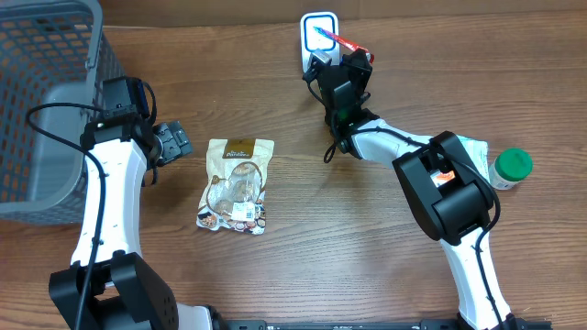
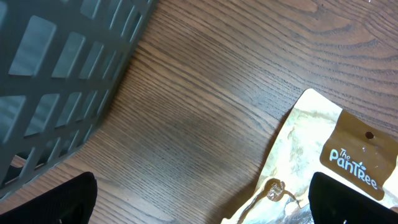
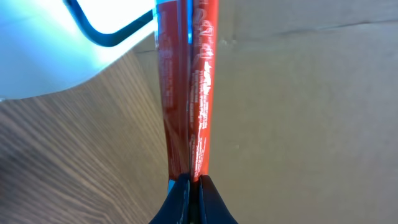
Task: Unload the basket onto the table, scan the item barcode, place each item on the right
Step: 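Hold the red stick barcode against the scanner window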
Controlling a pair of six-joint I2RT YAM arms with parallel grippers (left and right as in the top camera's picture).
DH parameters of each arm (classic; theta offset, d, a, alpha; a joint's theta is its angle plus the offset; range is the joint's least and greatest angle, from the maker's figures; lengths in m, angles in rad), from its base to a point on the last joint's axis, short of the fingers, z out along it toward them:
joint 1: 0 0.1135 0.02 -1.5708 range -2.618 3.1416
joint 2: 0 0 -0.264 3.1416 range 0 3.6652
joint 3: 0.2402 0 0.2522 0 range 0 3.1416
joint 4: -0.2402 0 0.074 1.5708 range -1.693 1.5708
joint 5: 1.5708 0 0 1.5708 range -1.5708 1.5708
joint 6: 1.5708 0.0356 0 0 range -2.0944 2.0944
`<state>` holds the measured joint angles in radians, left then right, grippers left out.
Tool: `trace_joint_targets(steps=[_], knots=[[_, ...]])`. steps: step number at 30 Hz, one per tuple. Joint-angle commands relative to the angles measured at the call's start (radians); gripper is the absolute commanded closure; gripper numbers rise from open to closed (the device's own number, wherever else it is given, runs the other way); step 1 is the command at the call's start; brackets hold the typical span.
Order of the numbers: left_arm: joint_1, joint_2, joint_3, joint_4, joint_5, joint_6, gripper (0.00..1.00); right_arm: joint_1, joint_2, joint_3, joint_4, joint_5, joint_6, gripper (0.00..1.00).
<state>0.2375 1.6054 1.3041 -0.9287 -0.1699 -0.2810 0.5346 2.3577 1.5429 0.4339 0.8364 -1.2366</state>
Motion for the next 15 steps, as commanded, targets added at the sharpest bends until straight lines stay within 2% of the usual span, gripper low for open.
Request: trace_joint_targets(steps=[1, 15], knots=[[-0.002, -0.008, 0.006, -0.002, -0.013, 0.011, 0.0, 0.008, 0.026, 0.014, -0.01, -0.03, 0.008, 0.97], [-0.002, -0.008, 0.006, -0.002, -0.013, 0.011, 0.0, -0.001, 0.027, 0.033, -0.002, -0.017, 0.005, 0.97]])
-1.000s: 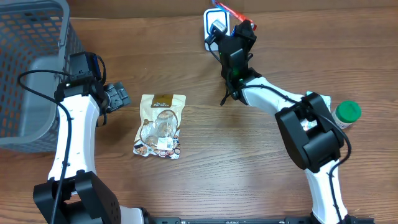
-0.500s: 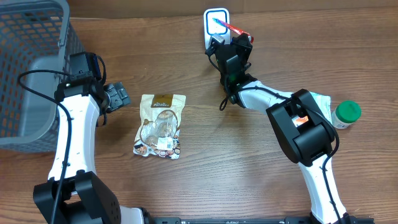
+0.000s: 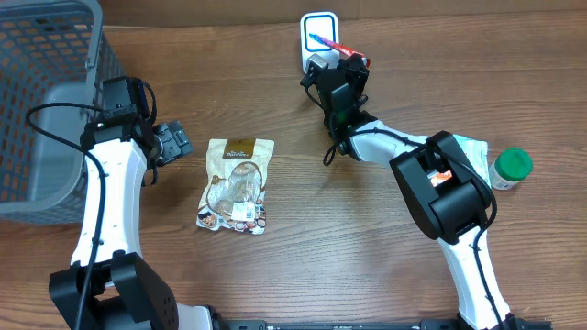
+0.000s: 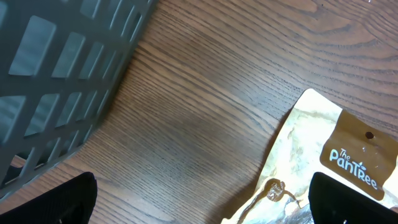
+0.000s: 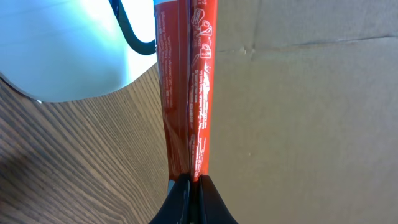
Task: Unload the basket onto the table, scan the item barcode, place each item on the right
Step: 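Hold the red stick barcode against the scanner window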
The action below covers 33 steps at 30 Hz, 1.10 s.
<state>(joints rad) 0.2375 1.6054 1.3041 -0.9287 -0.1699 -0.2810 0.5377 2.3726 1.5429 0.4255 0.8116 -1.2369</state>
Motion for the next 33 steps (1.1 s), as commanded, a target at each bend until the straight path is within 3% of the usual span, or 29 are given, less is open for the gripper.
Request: trace_joint_targets(steps=[1, 33], knots=[[-0.002, -0.008, 0.006, -0.002, -0.013, 0.011, 0.0, -0.008, 0.013, 0.042, 0.007, 0.016, 0.005, 0.97], [-0.002, -0.008, 0.006, -0.002, -0.013, 0.011, 0.0, 0.005, 0.093, 0.101, -0.01, 0.01, -0.055, 0.97]])
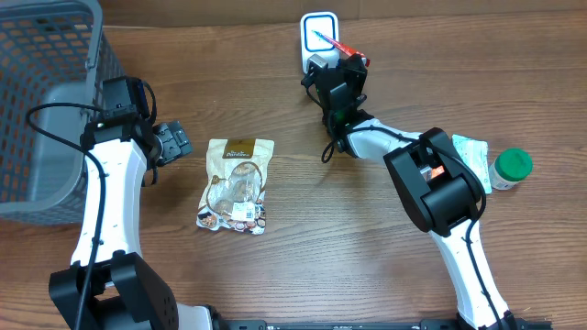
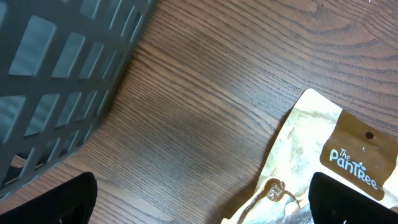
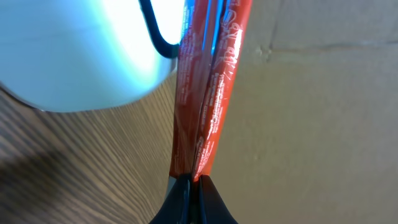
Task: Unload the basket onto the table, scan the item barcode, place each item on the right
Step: 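Hold the red stick barcode against the scanner window, then carry the red stick right and set it beside the orange pack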
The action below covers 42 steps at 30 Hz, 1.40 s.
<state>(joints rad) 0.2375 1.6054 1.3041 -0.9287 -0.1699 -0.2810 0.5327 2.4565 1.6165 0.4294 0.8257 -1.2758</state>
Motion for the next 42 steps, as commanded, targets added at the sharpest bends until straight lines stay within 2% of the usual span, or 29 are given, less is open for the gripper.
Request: trace_joint_targets(steps=[1, 6, 26, 29, 33, 36, 39, 42], knots=[[-0.002, -0.008, 0.006, -0.002, -0.013, 0.011, 0.0, 0.01, 0.009, 0.027, -0.032, -0.005, -0.016, 0.97], [-0.002, -0.008, 0.006, -0.002, -0.013, 0.011, 0.0, 0.01, 0.009, 0.027, -0.102, -0.004, -0.016, 0.97], [-0.002, -0.008, 0.006, -0.002, -0.013, 0.011, 0.0, 0.011, 0.009, 0.027, -0.101, 0.012, -0.01, 0.97], [-0.002, -0.008, 0.006, -0.002, -0.013, 0.011, 0.0, 0.019, 0.008, 0.027, -0.034, 0.031, 0.047, 0.97], [-0.002, -0.008, 0.006, -0.002, -0.013, 0.011, 0.0, 0.047, 0.003, 0.027, 0.088, 0.065, 0.053, 0.97], [-0.002, -0.008, 0.006, -0.002, -0.013, 0.011, 0.0, 0.074, -0.039, 0.027, 0.061, 0.063, 0.066, 0.97], [-0.002, -0.008, 0.006, -0.002, -0.013, 0.011, 0.0, 0.09, -0.094, 0.027, 0.009, 0.064, 0.151, 0.97], [-0.002, -0.008, 0.006, -0.002, -0.013, 0.011, 0.0, 0.1, -0.172, 0.027, -0.12, 0.063, 0.269, 0.97]])
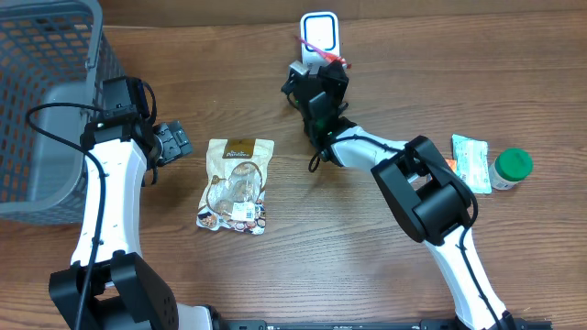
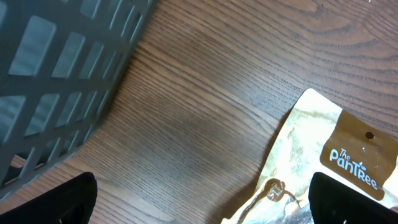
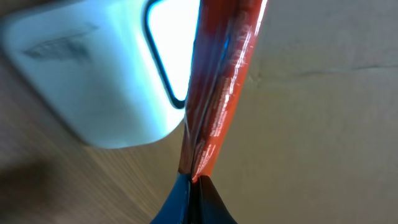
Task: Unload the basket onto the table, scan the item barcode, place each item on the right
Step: 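Carry the red stick right and set it beside the orange pack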
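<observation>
My right gripper [image 3: 192, 182] is shut on a thin red packet [image 3: 219, 87], held edge-on in front of the white scanner [image 3: 112, 81] with its lit window. From overhead the red packet [image 1: 323, 57] sits just below the scanner [image 1: 319, 32] at the back of the table, with the right gripper [image 1: 319, 75] under it. My left gripper [image 2: 199, 199] stands open above the wood, its dark fingers at the frame's lower corners, beside a beige snack pouch [image 2: 336, 155]. That pouch [image 1: 237, 183] lies flat on the table, left of centre.
A grey mesh basket [image 1: 41, 101] stands at the far left, next to the left arm. At the right edge lie a small white-green packet [image 1: 470, 160] and a green-capped white bottle [image 1: 510, 168]. Brown cardboard fills the background behind the scanner in the right wrist view.
My right gripper has shifted left with the red packet, which now crosses the scanner's lit window instead of sitting at its right edge. The left arm and pouch are unchanged.
My right gripper held the red packet to the right of the scanner. At each later moment it stood further left, with more of the scanner in its view. Now the packet lies across the lit window. The left gripper stayed open beside the pouch throughout.
</observation>
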Controlling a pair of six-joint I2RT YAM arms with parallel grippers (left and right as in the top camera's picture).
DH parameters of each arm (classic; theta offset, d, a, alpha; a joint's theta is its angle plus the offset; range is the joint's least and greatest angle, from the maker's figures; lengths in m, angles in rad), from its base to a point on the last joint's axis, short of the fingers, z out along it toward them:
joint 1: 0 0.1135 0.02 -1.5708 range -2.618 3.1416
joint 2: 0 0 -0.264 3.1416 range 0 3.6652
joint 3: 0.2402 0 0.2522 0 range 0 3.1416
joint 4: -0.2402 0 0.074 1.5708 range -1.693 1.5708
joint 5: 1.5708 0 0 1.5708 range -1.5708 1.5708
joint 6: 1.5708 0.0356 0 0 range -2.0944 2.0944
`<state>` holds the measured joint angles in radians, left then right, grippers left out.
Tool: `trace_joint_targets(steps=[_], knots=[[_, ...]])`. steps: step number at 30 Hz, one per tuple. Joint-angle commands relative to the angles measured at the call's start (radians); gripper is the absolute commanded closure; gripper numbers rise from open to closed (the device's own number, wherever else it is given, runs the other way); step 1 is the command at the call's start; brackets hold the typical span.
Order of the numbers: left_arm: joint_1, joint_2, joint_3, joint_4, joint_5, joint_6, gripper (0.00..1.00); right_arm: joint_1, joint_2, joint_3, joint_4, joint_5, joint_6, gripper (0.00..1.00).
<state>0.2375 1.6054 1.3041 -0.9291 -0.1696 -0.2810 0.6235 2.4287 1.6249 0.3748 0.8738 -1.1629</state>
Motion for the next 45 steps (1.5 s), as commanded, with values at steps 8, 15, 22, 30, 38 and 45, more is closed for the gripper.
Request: trace_joint_targets(steps=[8, 15, 22, 30, 38, 45], knots=[[-0.002, -0.008, 0.006, -0.001, -0.014, 0.011, 0.0, 0.003, -0.424, 0.019, -0.707, -0.071, 0.745, 0.97], [-0.002, -0.008, 0.006, -0.001, -0.014, 0.011, 0.0, -0.073, -0.576, 0.019, -1.201, -0.412, 1.095, 0.97], [-0.002, -0.008, 0.006, -0.001, -0.014, 0.011, 0.0, -0.256, -0.587, 0.011, -1.547, -0.808, 1.194, 0.96], [-0.002, -0.008, 0.006, -0.001, -0.014, 0.011, 0.0, -0.473, -0.587, 0.01, -1.721, -0.903, 1.201, 0.92], [-0.002, -0.008, 0.006, -0.001, -0.014, 0.011, 0.0, -0.564, -0.587, -0.051, -1.769, -0.893, 1.202, 0.92], [-0.002, -0.008, 0.006, -0.001, -0.014, 0.011, 0.0, -0.572, -0.587, -0.114, -1.715, -0.92, 1.227, 0.78]])
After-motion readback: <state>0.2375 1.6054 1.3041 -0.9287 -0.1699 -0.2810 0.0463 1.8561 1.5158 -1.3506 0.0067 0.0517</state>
